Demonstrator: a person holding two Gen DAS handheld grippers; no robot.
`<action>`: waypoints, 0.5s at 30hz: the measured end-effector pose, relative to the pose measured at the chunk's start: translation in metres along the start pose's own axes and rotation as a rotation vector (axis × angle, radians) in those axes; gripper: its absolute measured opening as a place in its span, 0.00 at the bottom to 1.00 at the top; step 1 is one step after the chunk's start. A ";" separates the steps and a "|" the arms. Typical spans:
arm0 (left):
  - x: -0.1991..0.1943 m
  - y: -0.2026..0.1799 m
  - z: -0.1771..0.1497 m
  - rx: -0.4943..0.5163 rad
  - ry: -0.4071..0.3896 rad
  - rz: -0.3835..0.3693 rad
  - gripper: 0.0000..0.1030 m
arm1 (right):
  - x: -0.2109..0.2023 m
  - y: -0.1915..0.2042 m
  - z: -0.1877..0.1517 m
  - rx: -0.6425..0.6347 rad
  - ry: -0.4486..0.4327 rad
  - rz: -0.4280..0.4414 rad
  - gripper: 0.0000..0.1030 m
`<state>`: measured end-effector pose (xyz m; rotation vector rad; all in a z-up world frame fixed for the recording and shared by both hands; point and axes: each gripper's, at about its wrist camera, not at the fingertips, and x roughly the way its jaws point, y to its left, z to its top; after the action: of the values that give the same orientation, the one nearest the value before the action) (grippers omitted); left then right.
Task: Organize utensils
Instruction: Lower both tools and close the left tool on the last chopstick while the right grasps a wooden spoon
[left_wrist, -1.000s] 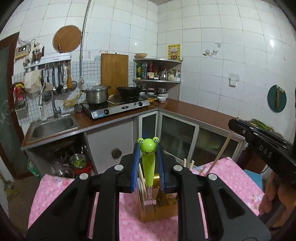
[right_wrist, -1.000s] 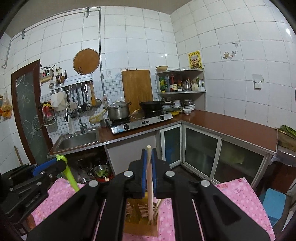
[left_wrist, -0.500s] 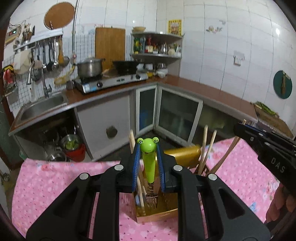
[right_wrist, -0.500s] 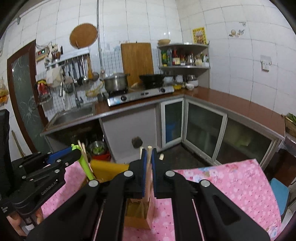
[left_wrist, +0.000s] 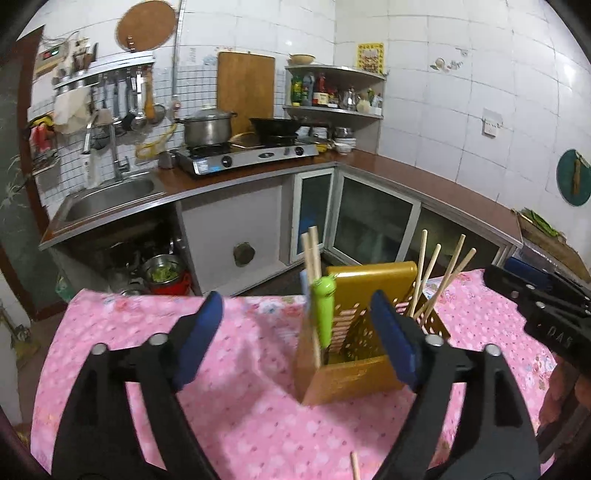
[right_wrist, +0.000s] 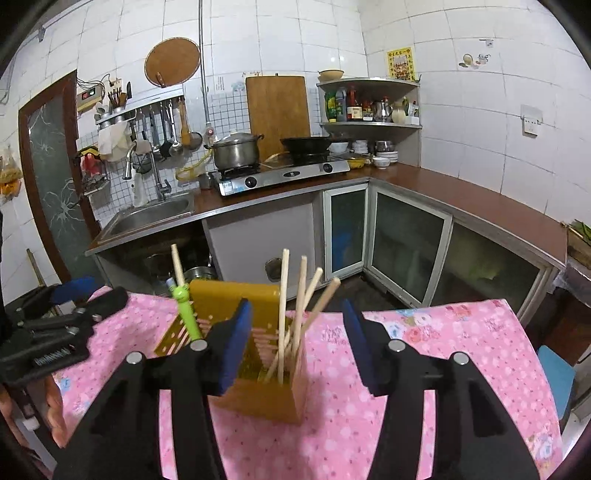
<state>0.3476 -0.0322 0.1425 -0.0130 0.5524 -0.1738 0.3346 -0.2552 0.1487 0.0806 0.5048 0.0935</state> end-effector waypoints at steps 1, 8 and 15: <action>-0.011 0.007 -0.006 -0.015 -0.004 0.001 0.88 | -0.008 0.000 -0.004 -0.001 0.001 -0.005 0.49; -0.045 0.028 -0.059 -0.046 0.038 0.026 0.95 | -0.041 0.000 -0.062 -0.015 0.079 -0.005 0.49; -0.041 0.039 -0.119 -0.056 0.145 0.036 0.95 | -0.044 0.001 -0.149 -0.016 0.223 -0.006 0.49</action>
<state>0.2569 0.0171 0.0604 -0.0455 0.7019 -0.1245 0.2240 -0.2511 0.0400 0.0529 0.7273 0.1010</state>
